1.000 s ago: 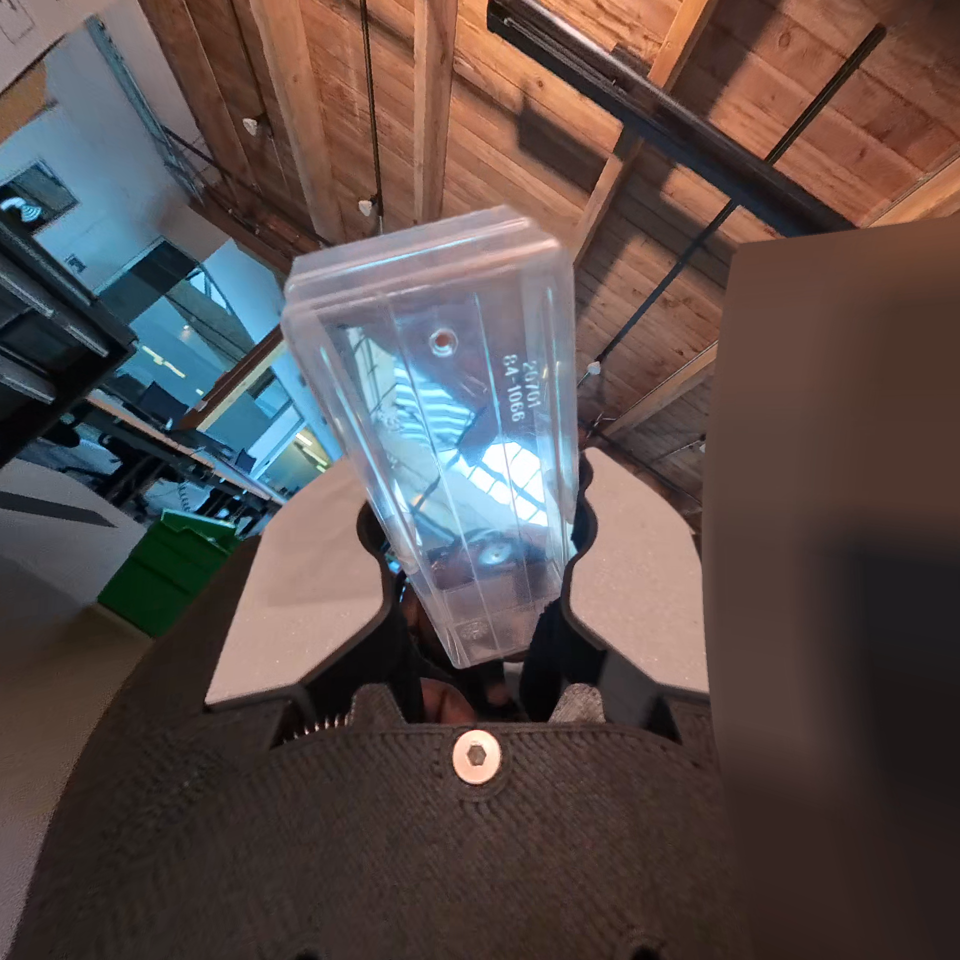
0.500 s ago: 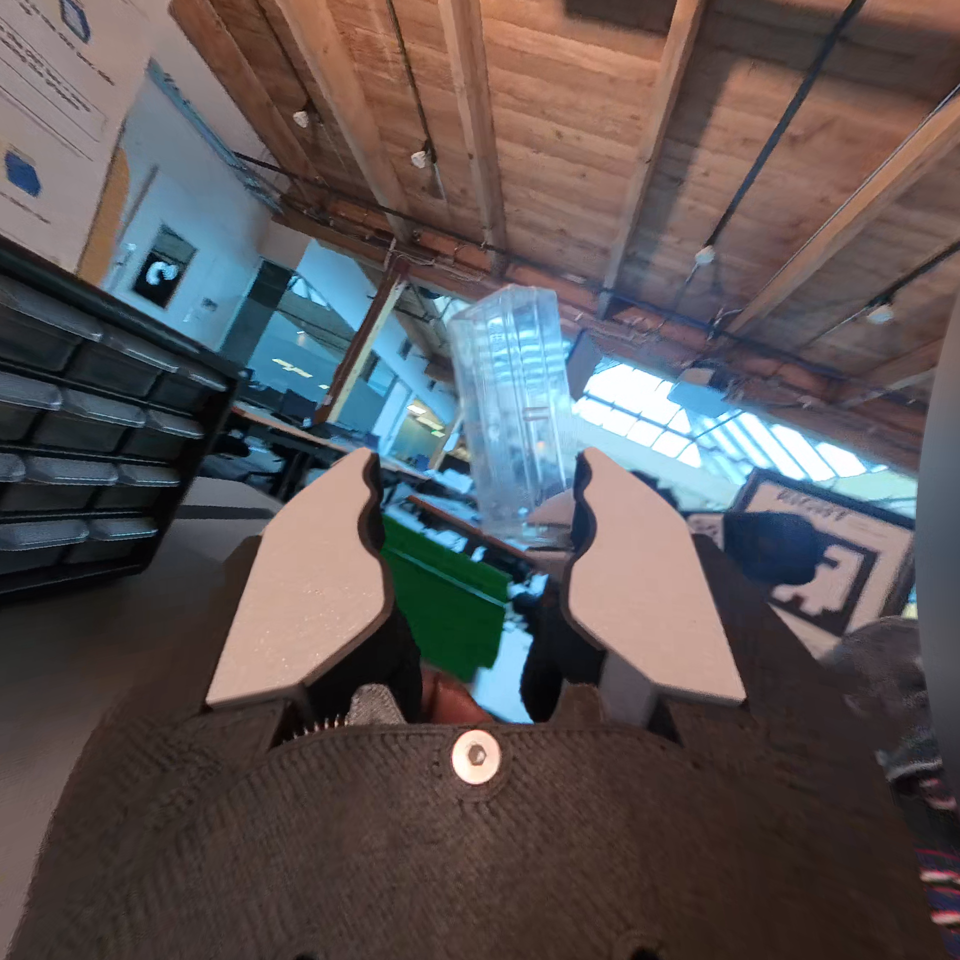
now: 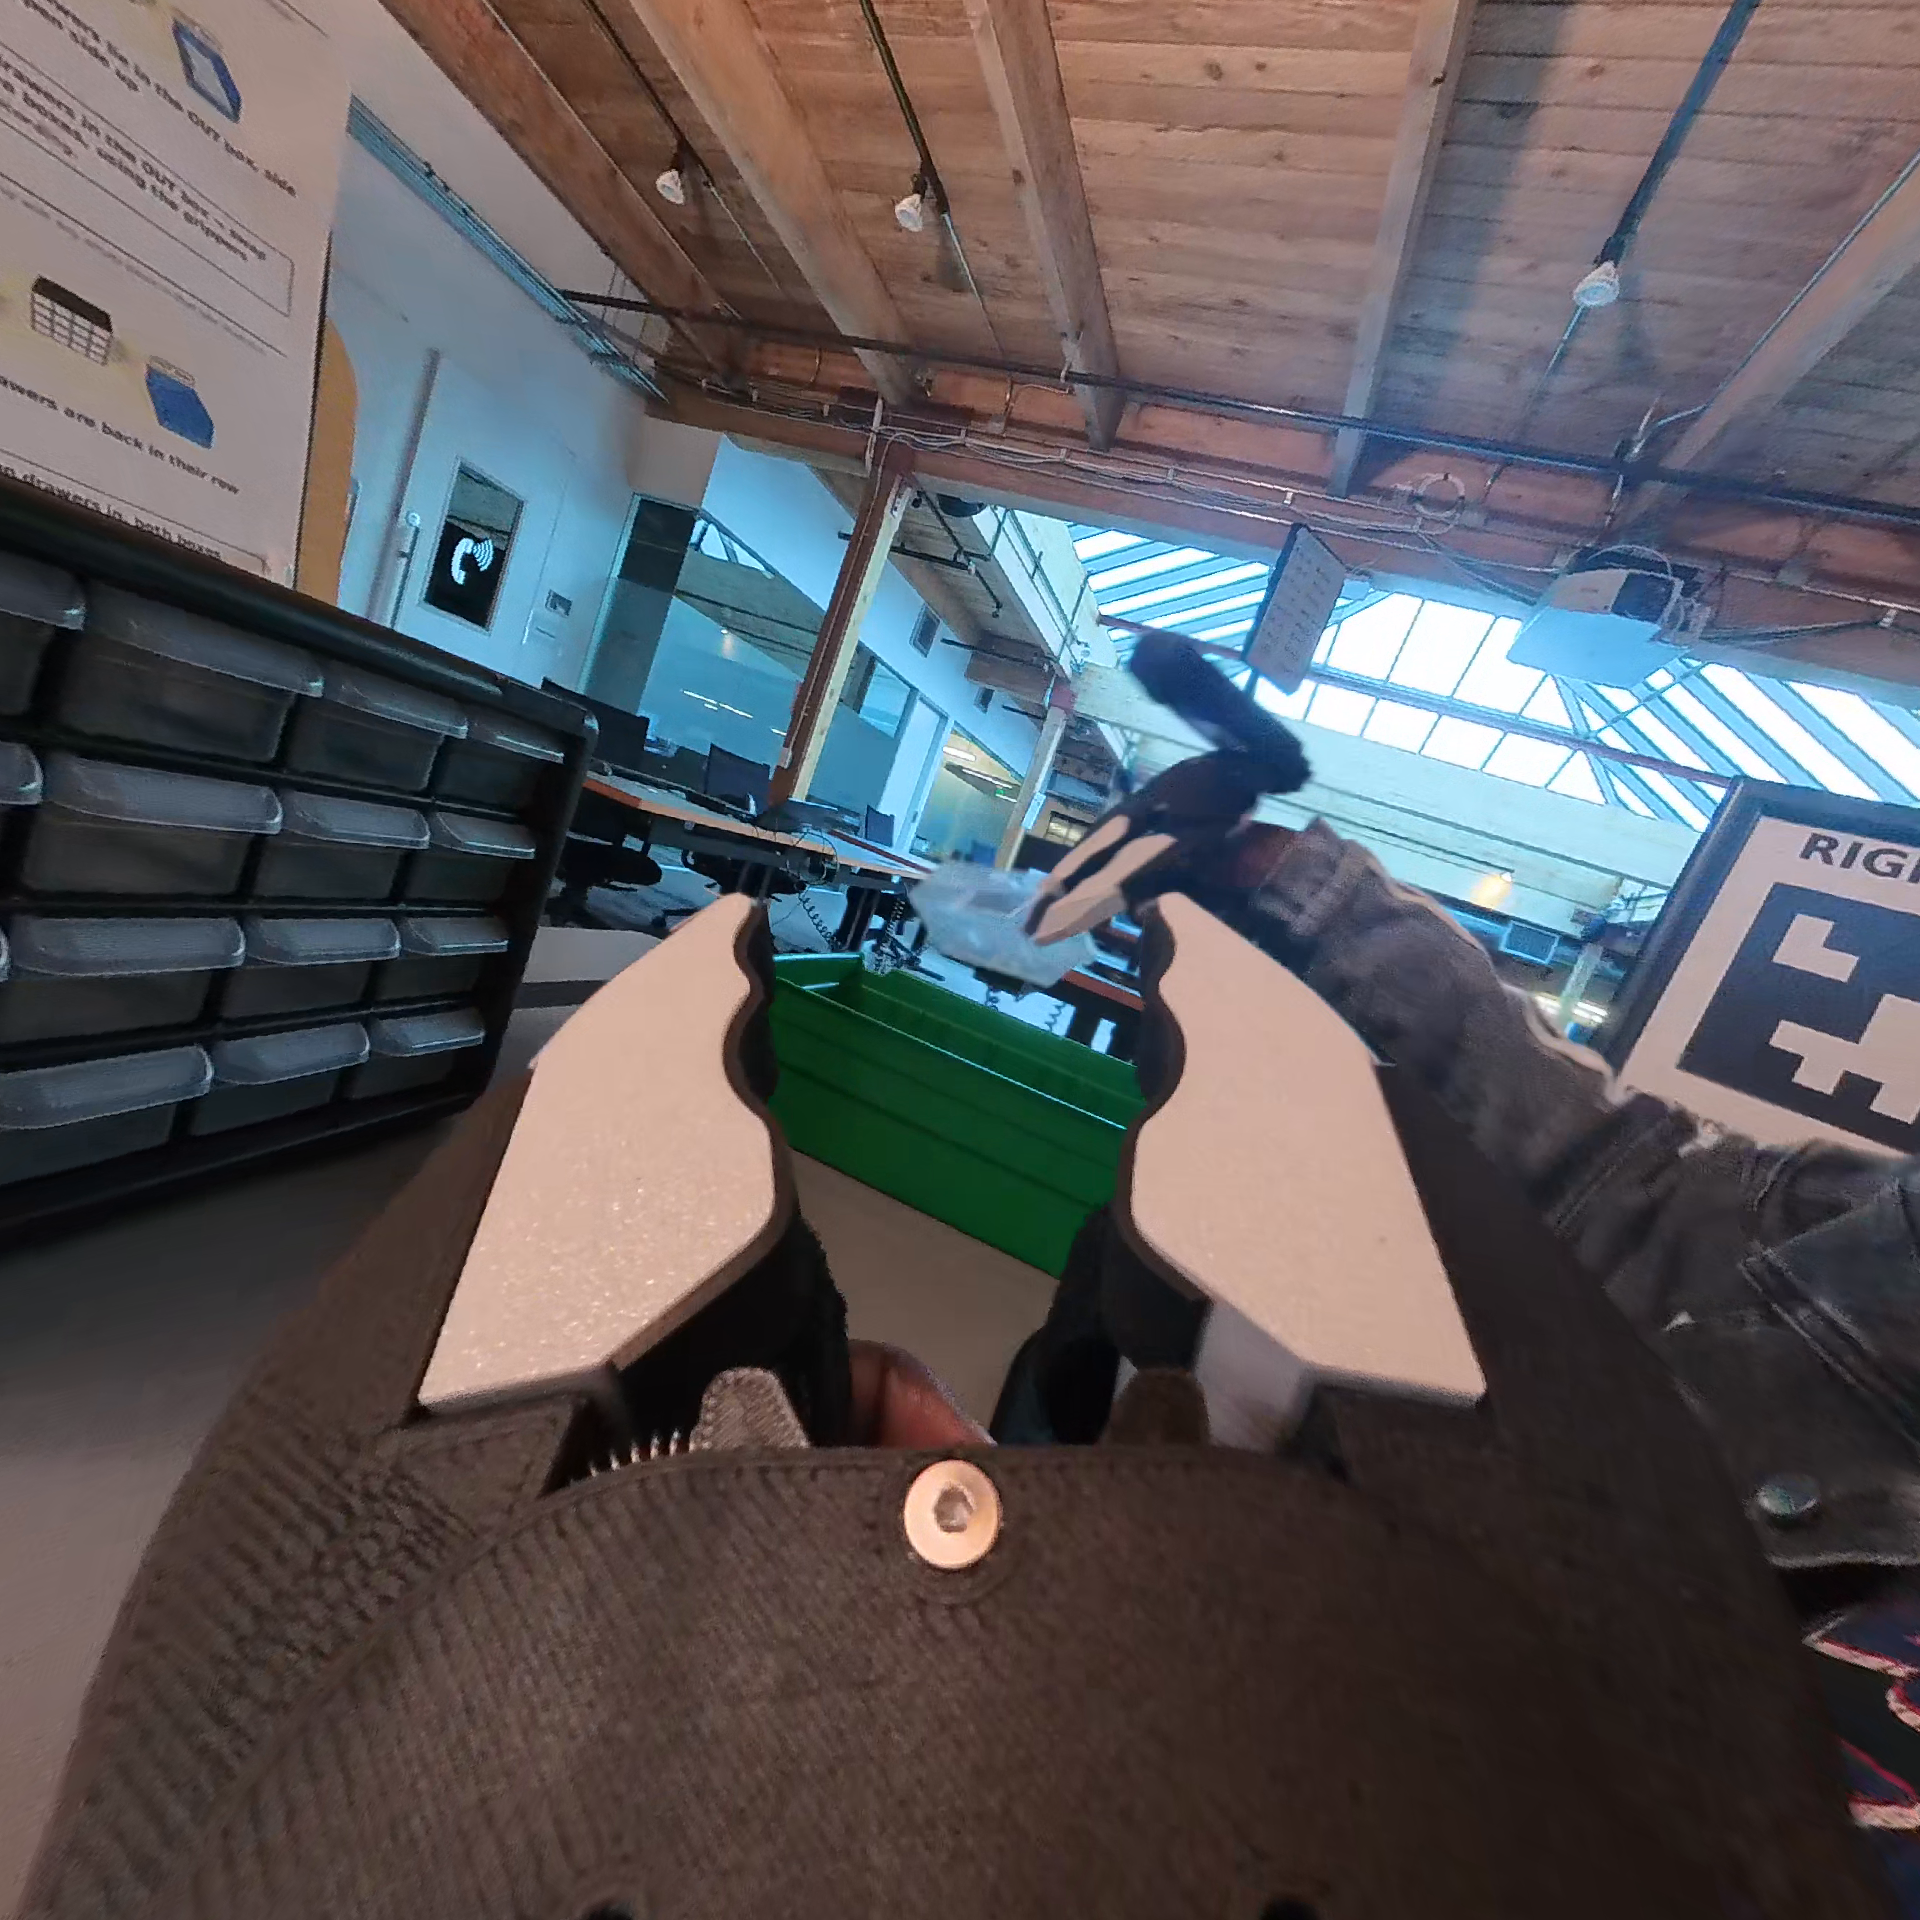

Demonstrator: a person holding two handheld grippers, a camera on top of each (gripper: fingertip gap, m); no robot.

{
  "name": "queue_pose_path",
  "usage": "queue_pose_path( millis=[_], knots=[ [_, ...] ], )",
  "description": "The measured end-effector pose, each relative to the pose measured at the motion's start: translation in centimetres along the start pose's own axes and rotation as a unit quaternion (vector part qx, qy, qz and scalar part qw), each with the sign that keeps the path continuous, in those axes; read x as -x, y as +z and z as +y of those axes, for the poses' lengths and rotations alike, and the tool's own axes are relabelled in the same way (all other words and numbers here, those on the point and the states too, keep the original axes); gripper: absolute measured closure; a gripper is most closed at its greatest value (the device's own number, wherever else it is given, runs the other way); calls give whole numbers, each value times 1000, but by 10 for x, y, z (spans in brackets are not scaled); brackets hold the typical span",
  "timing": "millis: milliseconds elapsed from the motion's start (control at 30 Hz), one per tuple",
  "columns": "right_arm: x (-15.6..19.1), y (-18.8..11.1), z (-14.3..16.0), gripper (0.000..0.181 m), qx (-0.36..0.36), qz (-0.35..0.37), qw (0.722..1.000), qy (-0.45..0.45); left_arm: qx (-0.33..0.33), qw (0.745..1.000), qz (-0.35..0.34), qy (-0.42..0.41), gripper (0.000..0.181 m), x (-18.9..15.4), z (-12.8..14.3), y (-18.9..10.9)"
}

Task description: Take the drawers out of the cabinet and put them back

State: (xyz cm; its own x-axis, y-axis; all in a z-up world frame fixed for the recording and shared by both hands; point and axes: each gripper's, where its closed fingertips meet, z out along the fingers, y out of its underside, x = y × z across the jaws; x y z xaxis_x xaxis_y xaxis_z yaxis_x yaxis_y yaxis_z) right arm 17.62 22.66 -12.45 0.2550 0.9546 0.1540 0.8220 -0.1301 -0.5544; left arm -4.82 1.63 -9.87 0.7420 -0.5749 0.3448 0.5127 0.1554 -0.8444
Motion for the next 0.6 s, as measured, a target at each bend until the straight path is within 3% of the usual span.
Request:
queue_pose_path(
  millis=[33,100,267,600],
  knots=[
    [-9,13,3,168,25,-19,998,46,0,1000,-1,3,114,0,0,0],
    [-28,41,11,168,73,-37,989,123,0,1000,-2,4,115,0,0,0],
    [-74,101,32,168,171,0,954,247,-6,1000,6,7,116,-3,-3,-3],
    [-86,166,45,169,255,18,922,292,-6,999,0,39,119,-3,-4,-6]
  ],
)
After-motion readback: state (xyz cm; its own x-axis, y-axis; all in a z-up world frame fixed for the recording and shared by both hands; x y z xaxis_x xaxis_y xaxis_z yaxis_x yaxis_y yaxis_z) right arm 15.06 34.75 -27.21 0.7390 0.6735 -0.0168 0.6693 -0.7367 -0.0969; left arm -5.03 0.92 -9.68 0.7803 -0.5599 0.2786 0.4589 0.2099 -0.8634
